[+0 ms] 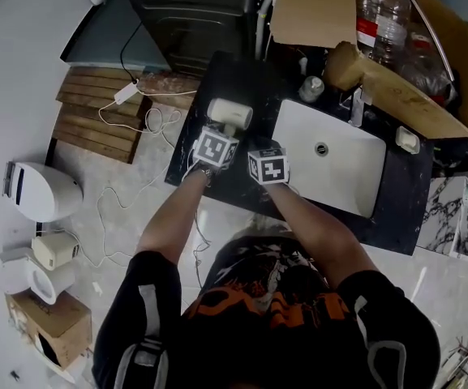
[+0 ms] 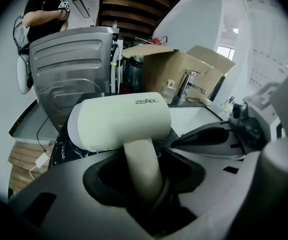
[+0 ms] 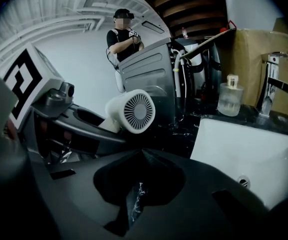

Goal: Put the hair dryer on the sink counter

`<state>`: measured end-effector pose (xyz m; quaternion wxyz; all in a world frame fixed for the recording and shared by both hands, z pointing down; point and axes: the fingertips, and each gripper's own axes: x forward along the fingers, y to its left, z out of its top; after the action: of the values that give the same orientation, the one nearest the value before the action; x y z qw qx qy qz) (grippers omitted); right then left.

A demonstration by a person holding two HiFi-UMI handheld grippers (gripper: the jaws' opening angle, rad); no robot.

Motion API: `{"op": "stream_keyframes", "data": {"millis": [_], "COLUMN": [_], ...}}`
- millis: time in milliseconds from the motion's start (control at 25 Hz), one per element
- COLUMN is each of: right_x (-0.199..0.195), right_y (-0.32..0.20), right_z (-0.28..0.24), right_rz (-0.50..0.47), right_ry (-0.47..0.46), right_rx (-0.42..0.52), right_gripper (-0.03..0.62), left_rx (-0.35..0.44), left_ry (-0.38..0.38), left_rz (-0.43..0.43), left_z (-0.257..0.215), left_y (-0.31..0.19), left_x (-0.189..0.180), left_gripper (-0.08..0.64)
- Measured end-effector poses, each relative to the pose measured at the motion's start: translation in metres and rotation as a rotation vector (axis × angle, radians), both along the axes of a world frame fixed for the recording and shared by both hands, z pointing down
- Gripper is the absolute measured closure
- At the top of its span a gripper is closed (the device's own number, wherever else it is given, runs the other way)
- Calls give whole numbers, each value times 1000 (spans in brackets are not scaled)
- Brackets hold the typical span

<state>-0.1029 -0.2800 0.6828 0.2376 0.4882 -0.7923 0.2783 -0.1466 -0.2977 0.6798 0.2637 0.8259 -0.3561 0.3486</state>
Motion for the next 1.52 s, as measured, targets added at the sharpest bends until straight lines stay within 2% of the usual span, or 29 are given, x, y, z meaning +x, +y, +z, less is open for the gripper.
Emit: {"op": "stream_keyframes", "data": {"millis": [200,400,680,880,1120,1200,1360,1440,1520], "right_x": [-2,-1,3,16,22,23,27,32,33], "right_y": [5,3,2,1,1,0,2,3,4], "right_z": [10,14,13,12,3,-5,-13,-16,-27], "right_rz": [-2,-6,-9,25,33,31,42,54,41], "right_ry": [7,16,10,13,-1,-10,-37,-42,-39], "right_rx": [-25,-29,-27,-9,6,19,34,41,86], "right_gripper": [578,578,578,578,578,578,578,578,578], "left_rx": [-36,-67,-40,-24,-10,35,184,226,252], "left_ry": [-13,-64,-72,-72,-58,-65,-58,-26,45], "left_rz": [-8,18,16,-16,-10,-40,-93,-81,-58], "left_z": [6,15,17,18,4,-10,-41,-54,-71], "left_y": [-3,-2,-4,-1,1,-1,-4,-1,7], "left_x": [-1,2,6,7,8,-1,-20,-17,-6], "left_gripper": [330,316,292,144,118,114,114,115,117]}}
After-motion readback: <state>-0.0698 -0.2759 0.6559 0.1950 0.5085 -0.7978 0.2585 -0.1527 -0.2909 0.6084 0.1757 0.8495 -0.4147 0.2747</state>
